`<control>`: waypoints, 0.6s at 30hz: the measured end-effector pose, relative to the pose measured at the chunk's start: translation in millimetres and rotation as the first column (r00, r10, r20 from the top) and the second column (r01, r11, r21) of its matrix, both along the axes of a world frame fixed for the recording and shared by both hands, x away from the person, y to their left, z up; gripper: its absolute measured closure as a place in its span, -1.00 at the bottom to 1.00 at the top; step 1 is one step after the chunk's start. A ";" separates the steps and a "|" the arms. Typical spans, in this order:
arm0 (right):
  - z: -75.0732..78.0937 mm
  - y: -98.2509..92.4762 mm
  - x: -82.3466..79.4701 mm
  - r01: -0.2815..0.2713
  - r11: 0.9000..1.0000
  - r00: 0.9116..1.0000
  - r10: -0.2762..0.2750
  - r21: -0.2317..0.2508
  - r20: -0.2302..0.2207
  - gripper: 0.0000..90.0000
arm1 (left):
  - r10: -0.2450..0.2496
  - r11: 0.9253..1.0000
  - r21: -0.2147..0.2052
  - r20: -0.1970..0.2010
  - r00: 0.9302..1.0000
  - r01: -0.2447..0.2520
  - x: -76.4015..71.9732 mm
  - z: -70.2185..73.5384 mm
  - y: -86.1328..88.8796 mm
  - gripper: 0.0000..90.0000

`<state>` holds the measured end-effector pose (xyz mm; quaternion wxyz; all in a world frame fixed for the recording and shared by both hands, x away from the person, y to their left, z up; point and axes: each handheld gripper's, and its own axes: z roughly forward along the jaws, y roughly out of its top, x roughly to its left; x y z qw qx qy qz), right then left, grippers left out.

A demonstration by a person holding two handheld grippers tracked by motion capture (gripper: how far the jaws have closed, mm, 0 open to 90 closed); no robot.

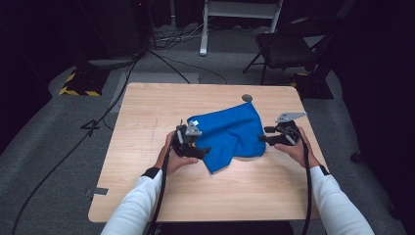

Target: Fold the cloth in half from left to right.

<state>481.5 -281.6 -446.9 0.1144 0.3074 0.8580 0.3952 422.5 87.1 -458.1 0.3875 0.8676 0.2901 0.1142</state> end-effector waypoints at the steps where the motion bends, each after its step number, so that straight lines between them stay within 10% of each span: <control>1: -0.6 -0.5 -4.9 -0.020 1.000 1.000 0.020 -0.008 -0.006 -0.05 | -0.019 1.000 0.012 -0.008 1.000 0.019 -4.9 -3.1 -3.1 -0.50; 6: -12.2 5.3 -30.7 -0.133 0.990 0.991 0.132 -0.047 -0.019 -0.09 | -0.090 0.995 0.041 -0.051 0.995 0.092 -19.2 -16.1 -16.1 -0.41; 18: -40.8 16.5 -25.9 -0.159 0.980 0.987 0.154 -0.118 -0.051 0.17 | -0.132 0.990 0.027 -0.127 0.983 0.137 -11.3 -34.1 -18.7 0.19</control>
